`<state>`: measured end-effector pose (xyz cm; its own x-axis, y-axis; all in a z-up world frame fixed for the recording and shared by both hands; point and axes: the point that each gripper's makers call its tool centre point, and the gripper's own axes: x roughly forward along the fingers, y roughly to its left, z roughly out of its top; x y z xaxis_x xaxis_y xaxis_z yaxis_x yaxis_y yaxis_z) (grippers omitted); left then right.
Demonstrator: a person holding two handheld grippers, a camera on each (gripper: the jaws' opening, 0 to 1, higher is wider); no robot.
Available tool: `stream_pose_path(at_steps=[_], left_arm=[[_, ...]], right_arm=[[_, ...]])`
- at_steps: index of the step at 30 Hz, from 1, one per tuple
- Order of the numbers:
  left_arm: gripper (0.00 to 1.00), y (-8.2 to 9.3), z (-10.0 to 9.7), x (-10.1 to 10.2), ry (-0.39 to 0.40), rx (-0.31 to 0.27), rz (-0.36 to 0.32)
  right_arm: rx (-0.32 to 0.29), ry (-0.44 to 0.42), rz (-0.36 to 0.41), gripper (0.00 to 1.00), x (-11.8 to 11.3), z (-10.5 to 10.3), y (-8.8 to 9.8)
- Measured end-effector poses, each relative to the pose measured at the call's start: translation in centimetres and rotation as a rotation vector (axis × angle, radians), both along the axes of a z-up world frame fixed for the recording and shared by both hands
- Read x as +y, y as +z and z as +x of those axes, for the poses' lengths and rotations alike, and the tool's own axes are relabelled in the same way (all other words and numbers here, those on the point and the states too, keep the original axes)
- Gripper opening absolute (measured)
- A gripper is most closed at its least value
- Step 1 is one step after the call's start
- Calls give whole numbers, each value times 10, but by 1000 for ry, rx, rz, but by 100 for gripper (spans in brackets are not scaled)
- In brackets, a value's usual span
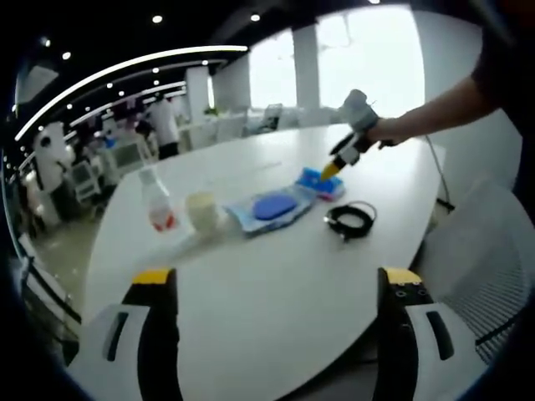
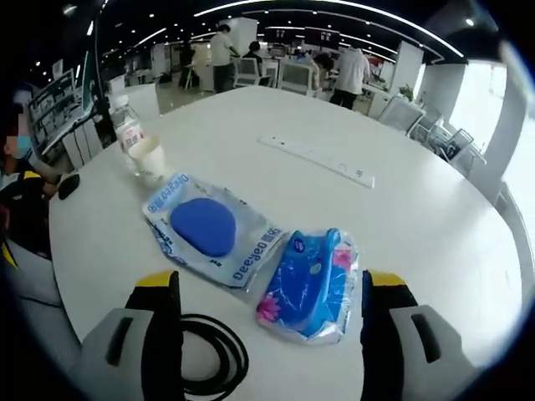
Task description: Arrange the tabletop items into an orderly group along one side of the table until the central work area is clear of visible clutter.
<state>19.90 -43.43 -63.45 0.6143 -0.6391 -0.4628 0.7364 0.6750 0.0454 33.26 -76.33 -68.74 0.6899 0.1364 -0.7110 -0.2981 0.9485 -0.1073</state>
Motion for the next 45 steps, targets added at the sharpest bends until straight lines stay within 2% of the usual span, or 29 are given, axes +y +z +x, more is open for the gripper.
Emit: stream_pose_path(at_steps=[4,5,9,17,24,30,36,39,42,45], left_arm=[[94,-1,0,0,1,5,3],[94,-1,0,1,1,6,7],[94,-2,1,1,5,9,10],[93,-3,2,3,7,13,14],[92,-6,1,3,3,21,25],[90,-7,1,4,4,26,36],[89,-9,1,5,7,33,45],[89,-9,2,6,13,33,46],[88,-9,3,7,23,34,47],[88,-10,3,7,20,40,50]], right_arm=[[23,-30,-5,77,-8,2,-2],[49,-57,-1,75,-13,3,-4],[61,-87,6,68,-23,9,-8],[97,-101,-21,55,-34,19,-19],[146,-103,-34,37,-39,21,-33],[198,-122,-8,25,-39,24,-43],[233,-133,-10,21,-39,28,-53],[233,-133,-16,6,-38,29,-53],[250,-117,-21,0,-35,30,-54],[265,-122,-25,0,-36,28,-55]])
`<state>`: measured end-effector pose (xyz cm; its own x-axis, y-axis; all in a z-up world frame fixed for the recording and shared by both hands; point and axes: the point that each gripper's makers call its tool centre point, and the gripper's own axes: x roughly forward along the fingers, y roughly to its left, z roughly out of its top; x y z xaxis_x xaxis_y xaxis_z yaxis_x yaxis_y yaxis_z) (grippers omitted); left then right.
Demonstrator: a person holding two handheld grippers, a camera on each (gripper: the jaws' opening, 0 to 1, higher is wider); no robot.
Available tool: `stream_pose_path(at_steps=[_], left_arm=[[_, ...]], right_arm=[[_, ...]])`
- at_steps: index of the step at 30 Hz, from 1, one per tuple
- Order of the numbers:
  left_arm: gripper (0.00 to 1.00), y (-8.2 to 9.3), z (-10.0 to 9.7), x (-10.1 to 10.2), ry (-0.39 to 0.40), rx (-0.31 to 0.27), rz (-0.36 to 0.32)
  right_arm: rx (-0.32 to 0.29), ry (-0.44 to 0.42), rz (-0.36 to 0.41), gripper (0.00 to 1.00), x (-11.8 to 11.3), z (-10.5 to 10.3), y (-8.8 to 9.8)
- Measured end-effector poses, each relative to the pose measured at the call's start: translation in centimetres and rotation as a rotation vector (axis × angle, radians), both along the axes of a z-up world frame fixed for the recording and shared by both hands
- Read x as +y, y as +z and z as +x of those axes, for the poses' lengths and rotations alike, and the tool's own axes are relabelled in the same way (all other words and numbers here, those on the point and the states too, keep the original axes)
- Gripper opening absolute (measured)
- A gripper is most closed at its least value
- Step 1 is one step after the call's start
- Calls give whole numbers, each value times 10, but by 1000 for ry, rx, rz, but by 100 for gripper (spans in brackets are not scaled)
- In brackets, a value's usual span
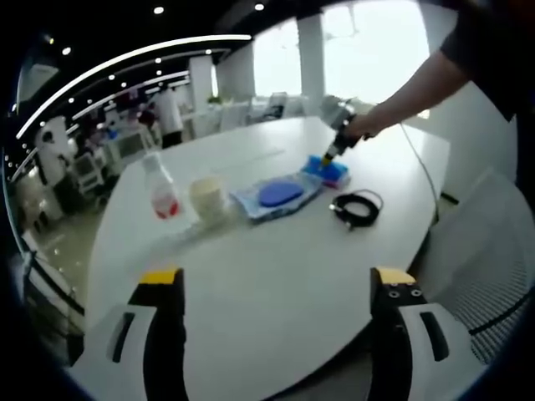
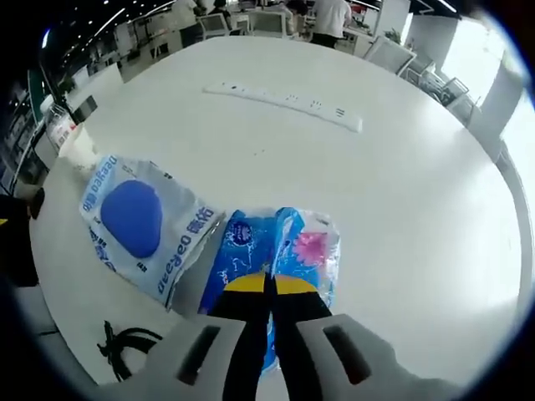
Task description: Arrange the tabletop items into an orderly group along one side of the table until the central work area is clear of visible clutter.
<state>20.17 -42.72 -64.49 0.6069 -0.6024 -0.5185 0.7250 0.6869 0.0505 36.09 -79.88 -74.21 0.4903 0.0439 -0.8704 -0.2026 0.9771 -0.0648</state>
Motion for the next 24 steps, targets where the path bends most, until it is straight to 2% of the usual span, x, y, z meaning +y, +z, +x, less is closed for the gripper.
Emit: stream_pose_path(at_steps=[11,18,24], left_arm=[[87,0,0,0,-6,-4,2],[87,-1,-1,-1,-18,-5,4],[87,0,-1,-1,-18,-5,0]], right_arm=[[-10,4,-23,0,-6,-4,10],[-14,48,-39,0,-5,-8,19],[-6,121,-55,0,2,-13,20]])
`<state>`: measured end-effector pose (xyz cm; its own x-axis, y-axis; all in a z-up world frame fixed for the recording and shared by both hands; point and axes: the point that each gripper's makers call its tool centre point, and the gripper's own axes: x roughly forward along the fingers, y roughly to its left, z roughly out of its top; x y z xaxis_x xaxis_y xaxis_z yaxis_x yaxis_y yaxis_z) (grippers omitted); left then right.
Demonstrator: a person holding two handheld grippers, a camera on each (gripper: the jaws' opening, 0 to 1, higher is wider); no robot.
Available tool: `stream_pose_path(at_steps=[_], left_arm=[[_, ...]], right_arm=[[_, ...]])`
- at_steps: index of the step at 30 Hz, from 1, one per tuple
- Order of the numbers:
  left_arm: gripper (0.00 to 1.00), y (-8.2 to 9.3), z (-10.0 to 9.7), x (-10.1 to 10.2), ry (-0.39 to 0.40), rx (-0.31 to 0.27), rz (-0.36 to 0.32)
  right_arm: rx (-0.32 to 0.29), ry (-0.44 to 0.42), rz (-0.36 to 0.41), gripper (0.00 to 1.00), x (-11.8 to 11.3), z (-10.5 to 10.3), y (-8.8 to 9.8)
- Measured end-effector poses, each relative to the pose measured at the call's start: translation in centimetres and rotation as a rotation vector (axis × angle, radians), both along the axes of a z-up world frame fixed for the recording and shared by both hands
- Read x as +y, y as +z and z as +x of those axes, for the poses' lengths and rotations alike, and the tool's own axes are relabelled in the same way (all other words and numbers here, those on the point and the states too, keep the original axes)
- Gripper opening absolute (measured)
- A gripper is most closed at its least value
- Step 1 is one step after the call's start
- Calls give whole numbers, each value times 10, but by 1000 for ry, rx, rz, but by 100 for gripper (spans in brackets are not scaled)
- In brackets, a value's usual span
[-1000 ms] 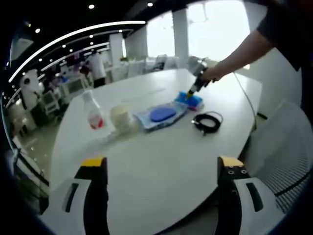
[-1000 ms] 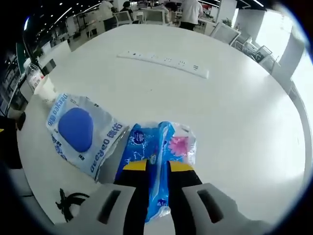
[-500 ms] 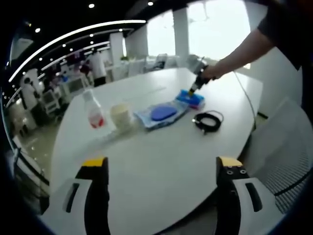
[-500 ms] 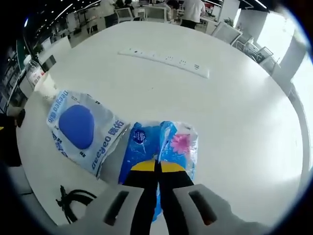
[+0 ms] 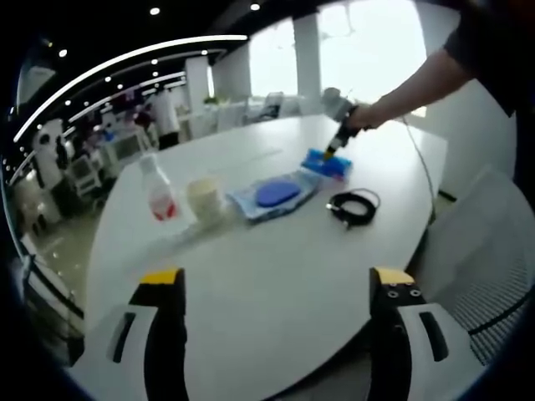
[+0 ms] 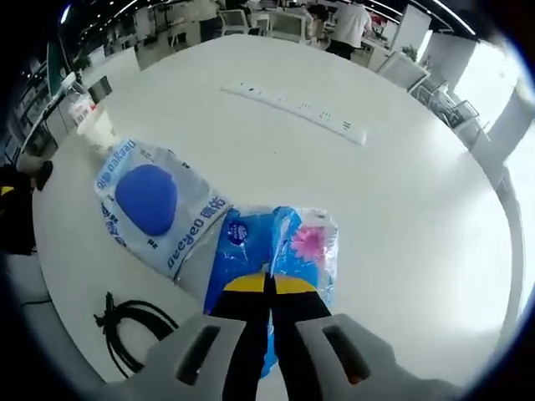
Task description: Arrange the tabletop items into an orderly group along one side of the table until the central work area is clear of visible clutter.
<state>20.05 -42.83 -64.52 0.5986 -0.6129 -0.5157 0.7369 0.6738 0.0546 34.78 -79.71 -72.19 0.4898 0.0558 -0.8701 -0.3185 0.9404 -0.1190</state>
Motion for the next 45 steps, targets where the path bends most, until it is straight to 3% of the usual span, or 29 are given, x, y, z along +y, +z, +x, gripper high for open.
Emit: stream_pose_path(at_steps=[18,29,45], left_arm=[[87,0,0,2,13,-2,-2],[86,-2,0,4,13,-2,15],[85,-3,1,6,20,-2,29]], right_arm=[[12,227,-72,0,4,-5,14],[57,399,-160,0,-3,-10,17],[67,774,-321,0,-5,-14,12]])
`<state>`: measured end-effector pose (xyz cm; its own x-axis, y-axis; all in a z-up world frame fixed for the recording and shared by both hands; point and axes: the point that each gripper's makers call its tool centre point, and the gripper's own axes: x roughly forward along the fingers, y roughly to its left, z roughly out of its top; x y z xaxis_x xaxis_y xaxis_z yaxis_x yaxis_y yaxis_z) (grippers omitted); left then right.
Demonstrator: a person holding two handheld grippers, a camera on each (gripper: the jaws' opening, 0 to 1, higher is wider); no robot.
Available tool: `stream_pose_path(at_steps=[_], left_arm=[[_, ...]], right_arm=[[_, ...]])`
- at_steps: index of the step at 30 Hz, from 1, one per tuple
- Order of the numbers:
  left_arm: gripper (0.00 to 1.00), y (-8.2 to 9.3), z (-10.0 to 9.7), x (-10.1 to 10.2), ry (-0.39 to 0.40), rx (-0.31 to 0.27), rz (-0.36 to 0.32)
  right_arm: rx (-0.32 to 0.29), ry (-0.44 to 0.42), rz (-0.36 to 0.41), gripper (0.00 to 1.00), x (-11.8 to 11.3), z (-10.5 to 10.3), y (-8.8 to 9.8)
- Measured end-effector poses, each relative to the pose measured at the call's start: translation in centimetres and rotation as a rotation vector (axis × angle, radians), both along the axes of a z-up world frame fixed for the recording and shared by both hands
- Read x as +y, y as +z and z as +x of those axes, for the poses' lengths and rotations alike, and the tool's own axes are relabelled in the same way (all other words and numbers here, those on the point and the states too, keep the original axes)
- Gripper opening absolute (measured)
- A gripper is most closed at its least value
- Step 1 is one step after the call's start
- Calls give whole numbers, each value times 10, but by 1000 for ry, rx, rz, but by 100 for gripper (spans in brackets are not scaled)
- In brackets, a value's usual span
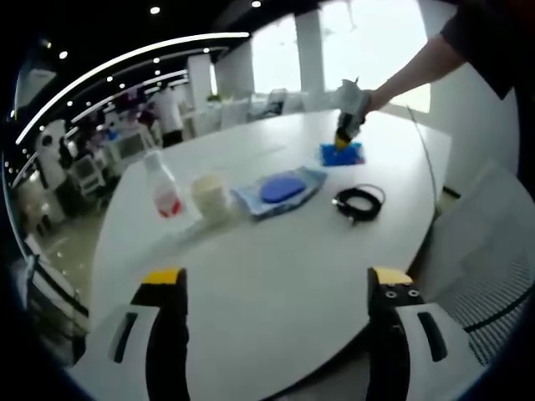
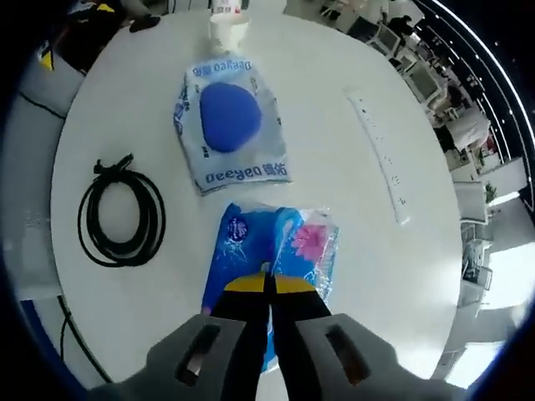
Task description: Arrange the tabletop items into an orderly group along one side of the table until the central work area is clear of visible clutter.
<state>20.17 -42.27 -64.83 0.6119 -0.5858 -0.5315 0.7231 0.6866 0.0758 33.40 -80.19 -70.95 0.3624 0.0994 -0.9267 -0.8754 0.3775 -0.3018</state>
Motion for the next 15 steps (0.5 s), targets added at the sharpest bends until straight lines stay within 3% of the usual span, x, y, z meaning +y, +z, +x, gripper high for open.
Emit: stream_pose_path(at_steps=[6,11,15], left_arm=[[85,0,0,1,6,1,7],[84,-1,1,2,10,1,11],[84,-1,1,3,10,2,14]], right_arm=[[8,112,-49,0,3,-3,-2],[3,221,-86,0,-3,9,-9],[5,261,-96,0,-4,12,-13]])
